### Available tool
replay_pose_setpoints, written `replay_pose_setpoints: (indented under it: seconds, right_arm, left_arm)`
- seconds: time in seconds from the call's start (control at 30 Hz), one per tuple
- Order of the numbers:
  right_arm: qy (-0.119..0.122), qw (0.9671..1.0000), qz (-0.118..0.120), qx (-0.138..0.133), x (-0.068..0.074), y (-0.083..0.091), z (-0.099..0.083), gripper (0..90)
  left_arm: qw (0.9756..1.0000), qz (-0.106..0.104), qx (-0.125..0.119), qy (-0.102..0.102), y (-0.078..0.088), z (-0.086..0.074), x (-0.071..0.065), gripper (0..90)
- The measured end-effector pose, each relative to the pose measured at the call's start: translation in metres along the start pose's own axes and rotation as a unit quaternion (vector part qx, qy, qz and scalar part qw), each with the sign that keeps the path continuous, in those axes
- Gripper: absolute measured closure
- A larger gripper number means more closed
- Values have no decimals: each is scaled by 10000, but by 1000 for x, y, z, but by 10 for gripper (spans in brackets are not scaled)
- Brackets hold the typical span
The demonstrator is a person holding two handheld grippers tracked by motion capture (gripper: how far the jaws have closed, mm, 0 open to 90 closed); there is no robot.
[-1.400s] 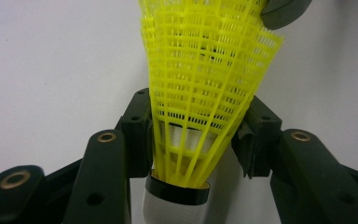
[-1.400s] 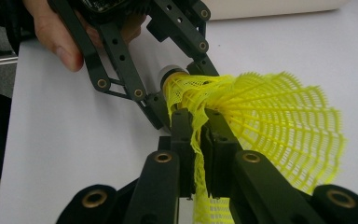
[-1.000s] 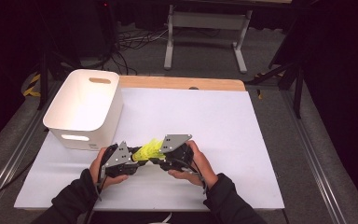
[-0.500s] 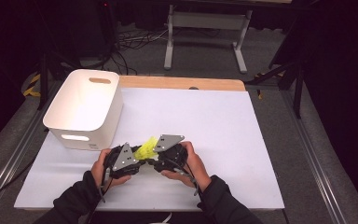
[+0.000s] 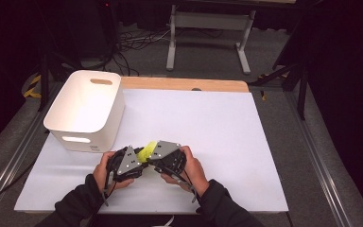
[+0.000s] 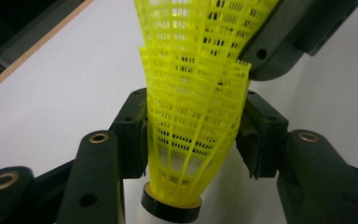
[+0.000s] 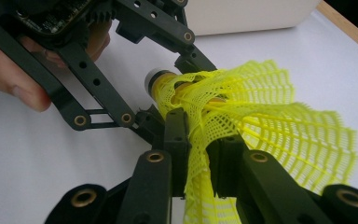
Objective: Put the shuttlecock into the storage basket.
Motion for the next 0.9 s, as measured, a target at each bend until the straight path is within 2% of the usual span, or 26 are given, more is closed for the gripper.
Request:
replay_pose_setpoints:
  seconds: [0.2, 0.3, 0.33, 0.37, 0.4, 0.43, 0.5, 0.57, 0.67, 0.73, 0.8, 0.9]
  right_arm:
    - [20, 10000, 0, -59, -1, 4, -1, 801]
    - [29, 10000, 15, -81, -1, 6, -1, 801]
    - [50, 9999, 44, -100, -1, 6, 0, 801]
    - [59, 9999, 74, -123, 0, 6, 0, 801]
    - [103, 9998, 68, -130, 0, 7, 1, 801]
    - [105, 9998, 79, -147, 1, 7, 1, 801]
    - [116, 9997, 99, -182, 2, 9, 2, 800]
    - [167, 9996, 96, -191, 2, 10, 3, 799]
    - [252, 9994, 95, -221, 3, 12, 6, 793]
    - [294, 9992, 133, -215, 4, 14, 7, 786]
    - [342, 9991, 162, -213, 5, 15, 9, 776]
    - [400, 9985, 293, -245, 4, 18, 13, 746]
  left_arm:
    - [9998, -78, 170, -22, -4, -1, 1, 377]
    - [9995, -199, 260, 16, -5, -2, 2, 369]
    - [9994, -162, 297, 6, -6, -2, 4, 368]
    - [9990, -149, 412, 44, -8, -3, 5, 365]
    - [9986, -224, 481, 83, -9, -5, 6, 364]
    - [9983, -275, 491, 123, -10, -5, 6, 383]
    - [9979, -262, 586, 68, -11, -6, 6, 416]
    - [9978, -309, 584, 82, -11, -6, 6, 483]
    - [9982, -321, 497, 108, -10, -5, 6, 533]
    - [9983, -313, 481, 32, -9, -4, 5, 552]
    - [9987, -334, 376, 6, -8, -3, 4, 566]
    - [9988, -480, 113, 41, -6, -3, 3, 576]
Point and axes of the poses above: each handheld gripper's, and its own axes: y roughly backward along the jaws, z roughly out of its top, x roughly to its left, the point moved 1 cm from there along -y, roughly forward along the jaws, and after that the axes turned 15 degrees about y, right-handed, at the moved point
